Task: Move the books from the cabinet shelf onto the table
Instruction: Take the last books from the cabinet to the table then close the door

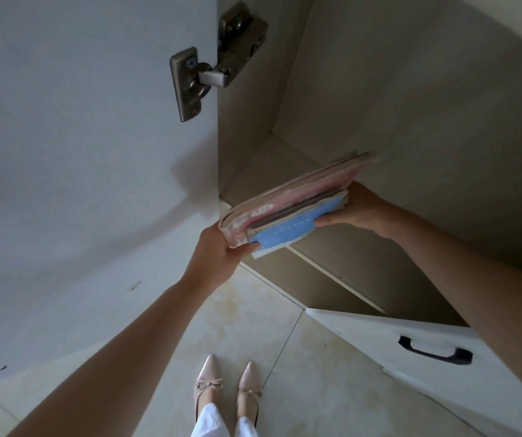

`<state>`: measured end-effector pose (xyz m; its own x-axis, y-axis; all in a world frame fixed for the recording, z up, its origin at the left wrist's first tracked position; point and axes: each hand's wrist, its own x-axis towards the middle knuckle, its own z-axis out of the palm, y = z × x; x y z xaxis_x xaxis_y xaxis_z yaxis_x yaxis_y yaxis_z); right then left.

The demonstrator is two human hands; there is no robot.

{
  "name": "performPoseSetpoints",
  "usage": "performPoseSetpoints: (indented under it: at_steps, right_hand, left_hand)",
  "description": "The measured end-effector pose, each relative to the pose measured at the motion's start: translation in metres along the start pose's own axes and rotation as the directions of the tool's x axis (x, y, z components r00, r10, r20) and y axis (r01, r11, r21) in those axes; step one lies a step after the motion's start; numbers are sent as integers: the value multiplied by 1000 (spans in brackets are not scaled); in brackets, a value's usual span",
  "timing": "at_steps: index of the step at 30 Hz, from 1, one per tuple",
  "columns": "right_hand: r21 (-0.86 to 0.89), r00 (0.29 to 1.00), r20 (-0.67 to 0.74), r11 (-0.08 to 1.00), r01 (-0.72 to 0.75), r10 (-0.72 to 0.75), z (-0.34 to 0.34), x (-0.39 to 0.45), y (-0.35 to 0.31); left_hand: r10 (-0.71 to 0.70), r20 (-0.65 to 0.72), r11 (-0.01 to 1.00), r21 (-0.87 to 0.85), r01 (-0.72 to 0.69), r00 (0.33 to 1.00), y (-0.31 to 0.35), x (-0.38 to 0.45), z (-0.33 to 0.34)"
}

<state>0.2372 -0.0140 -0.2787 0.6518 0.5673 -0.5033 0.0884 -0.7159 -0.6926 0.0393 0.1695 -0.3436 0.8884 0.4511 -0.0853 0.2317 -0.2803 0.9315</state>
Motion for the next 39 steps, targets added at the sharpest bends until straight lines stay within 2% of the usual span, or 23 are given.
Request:
performPoseSetpoints:
  at_steps: [3,9,16,23,31,39]
  right_hand:
    - [64,1000,-12,998,24,-24,2,-5,3]
    - [142,997,-32,987,80,-76,10,-16,11]
    - [304,990,140,952,-35,-9,15,-49,3]
    - [474,997,66,879,-54,26,29,-131,-41]
    - [566,996,68,820,-90,63,53,-249,-95]
    - [524,992,122,850,-51,-15,54,-317,-134]
  left_hand:
    - [2,-2,1000,6,-2,1000,-1,-2,0]
    - [-119,-40,991,-69,116,992,1,-6,1]
    - [-209,53,951,-219,216,976,24,-31,-17]
    - [-421,-40,791,-504,345,906,94,-93,-51]
    - [-463,-61,775,-512,371,884,160,-191,-98]
    - [-498,-231,809,-471,352,836,214,-272,-118]
